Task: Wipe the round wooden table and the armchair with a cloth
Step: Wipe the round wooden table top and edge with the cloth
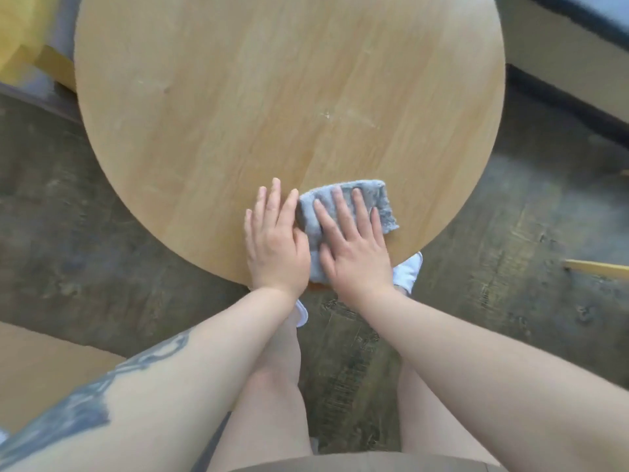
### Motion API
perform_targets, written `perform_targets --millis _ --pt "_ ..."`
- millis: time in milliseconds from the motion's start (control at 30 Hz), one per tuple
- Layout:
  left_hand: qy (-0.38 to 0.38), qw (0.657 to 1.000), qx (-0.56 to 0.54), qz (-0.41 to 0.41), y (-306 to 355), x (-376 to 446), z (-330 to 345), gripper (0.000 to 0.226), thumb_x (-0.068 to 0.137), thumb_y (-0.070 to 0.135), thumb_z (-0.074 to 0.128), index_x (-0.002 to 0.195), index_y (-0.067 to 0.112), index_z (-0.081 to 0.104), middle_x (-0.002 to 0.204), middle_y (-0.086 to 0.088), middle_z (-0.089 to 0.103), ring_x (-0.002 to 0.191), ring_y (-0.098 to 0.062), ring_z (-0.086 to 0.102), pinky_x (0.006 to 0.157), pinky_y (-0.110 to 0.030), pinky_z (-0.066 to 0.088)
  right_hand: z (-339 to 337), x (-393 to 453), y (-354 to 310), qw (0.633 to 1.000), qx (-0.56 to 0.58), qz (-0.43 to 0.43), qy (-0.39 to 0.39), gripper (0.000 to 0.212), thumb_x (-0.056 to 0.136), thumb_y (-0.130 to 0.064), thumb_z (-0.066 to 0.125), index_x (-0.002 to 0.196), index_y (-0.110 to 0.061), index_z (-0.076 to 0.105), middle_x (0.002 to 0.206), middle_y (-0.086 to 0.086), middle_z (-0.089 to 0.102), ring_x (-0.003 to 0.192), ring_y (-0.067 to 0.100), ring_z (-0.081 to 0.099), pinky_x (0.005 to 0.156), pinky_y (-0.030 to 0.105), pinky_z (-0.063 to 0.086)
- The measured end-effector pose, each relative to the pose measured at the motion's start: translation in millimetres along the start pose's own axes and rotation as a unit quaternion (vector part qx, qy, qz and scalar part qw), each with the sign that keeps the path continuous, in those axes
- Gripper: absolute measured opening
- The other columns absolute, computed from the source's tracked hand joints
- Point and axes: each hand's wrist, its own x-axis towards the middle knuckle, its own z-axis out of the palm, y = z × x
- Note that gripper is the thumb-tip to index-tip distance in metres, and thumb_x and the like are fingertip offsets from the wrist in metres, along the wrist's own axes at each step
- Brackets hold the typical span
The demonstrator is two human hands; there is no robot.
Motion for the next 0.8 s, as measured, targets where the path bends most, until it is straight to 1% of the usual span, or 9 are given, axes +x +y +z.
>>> perform_targets --millis 67,200,233,333,400,567,633,700,800 --pt "0.004 1.0 0.001 0.001 12 -2 13 0.06 0.08 0.008 0.041 0.139 0.017 0.05 0.155 -0.002 0.032 0.145 -0.022 0.022 0.118 -0.043 0.013 -12 -16 58 0.991 -0.037 -0.127 -0.022 0.059 0.09 -0.03 0.036 0.148 -0.033 0.028 0.158 -0.003 0.022 0.147 0.024 0.012 0.118 0.047 0.012" --pt "0.039 0.997 0.014 -0.063 45 -13 48 0.059 0.09 0.015 0.038 0.149 0.017 0.032 0.159 -0.002 0.021 0.147 -0.02 0.015 0.118 -0.04 0.006 -37 18 108 0.995 0.001 0.098 0.032 0.061 0.091 -0.031 0.036 0.151 -0.034 0.02 0.16 -0.002 0.012 0.148 0.025 0.002 0.119 0.047 0.004" --pt "0.056 0.994 0.019 -0.09 55 -16 56 0.062 0.09 0.017 0.038 0.151 0.016 0.027 0.16 -0.003 0.017 0.148 -0.02 0.013 0.118 -0.041 0.005 -37 24 101 0.996 -0.004 0.087 0.029 0.062 0.092 -0.035 0.037 0.151 -0.033 0.019 0.161 -0.001 0.01 0.148 0.026 0.001 0.119 0.047 0.002" --pt "0.116 0.979 0.002 -0.169 87 -18 72 0.077 0.078 0.009 0.042 0.153 0.016 0.022 0.161 -0.006 0.012 0.148 -0.023 0.012 0.117 -0.046 0.006 -34 13 125 0.956 -0.079 -0.28 -0.04 0.062 0.092 -0.052 0.04 0.149 -0.033 0.027 0.159 -0.002 0.018 0.148 0.026 0.01 0.118 0.049 0.01" --pt "0.13 0.973 -0.017 -0.191 103 -23 79 0.078 0.078 0.007 0.042 0.153 0.016 0.021 0.161 -0.005 0.009 0.148 -0.022 0.008 0.117 -0.045 0.003 -51 20 179 0.918 -0.121 -0.371 -0.066 0.061 0.093 -0.057 0.037 0.149 -0.035 0.026 0.159 -0.005 0.019 0.148 0.024 0.011 0.119 0.047 0.011" --pt "0.138 0.968 -0.061 -0.201 134 -26 96 0.066 0.092 0.015 0.043 0.153 0.015 0.02 0.161 -0.004 0.008 0.148 -0.022 0.005 0.117 -0.046 0.006 -65 51 177 0.994 -0.076 -0.08 0.013 0.06 0.094 -0.054 0.026 0.151 -0.034 0.019 0.16 -0.002 0.013 0.148 0.027 0.003 0.119 0.048 0.005" --pt "0.145 0.962 -0.071 -0.22 141 -18 98 0.064 0.093 0.018 0.041 0.153 0.014 0.02 0.161 -0.005 0.008 0.148 -0.023 0.006 0.117 -0.047 0.008 -52 34 156 0.971 -0.076 -0.225 -0.013 0.059 0.094 -0.048 0.033 0.15 -0.028 0.027 0.158 0.001 0.022 0.147 0.03 0.011 0.117 0.051 0.013" --pt "0.137 0.964 -0.063 -0.219 142 -11 101 0.061 0.095 0.022 0.036 0.153 0.016 0.019 0.162 -0.002 0.007 0.149 -0.021 0.004 0.117 -0.045 0.005 -51 26 180 0.891 -0.123 -0.434 -0.057 0.06 0.092 -0.043 0.048 0.148 -0.026 0.032 0.156 0.0 0.027 0.146 0.028 0.018 0.117 0.048 0.017" --pt "0.113 0.972 -0.038 -0.202 135 -5 108 0.062 0.093 0.032 0.027 0.153 0.018 0.02 0.161 -0.001 0.01 0.149 -0.018 0.005 0.117 -0.043 0.004 -74 49 227 0.888 -0.152 -0.427 -0.076 0.074 0.085 -0.049 0.055 0.15 -0.039 0.021 0.159 -0.008 0.014 0.148 0.021 0.008 0.119 0.044 0.01"
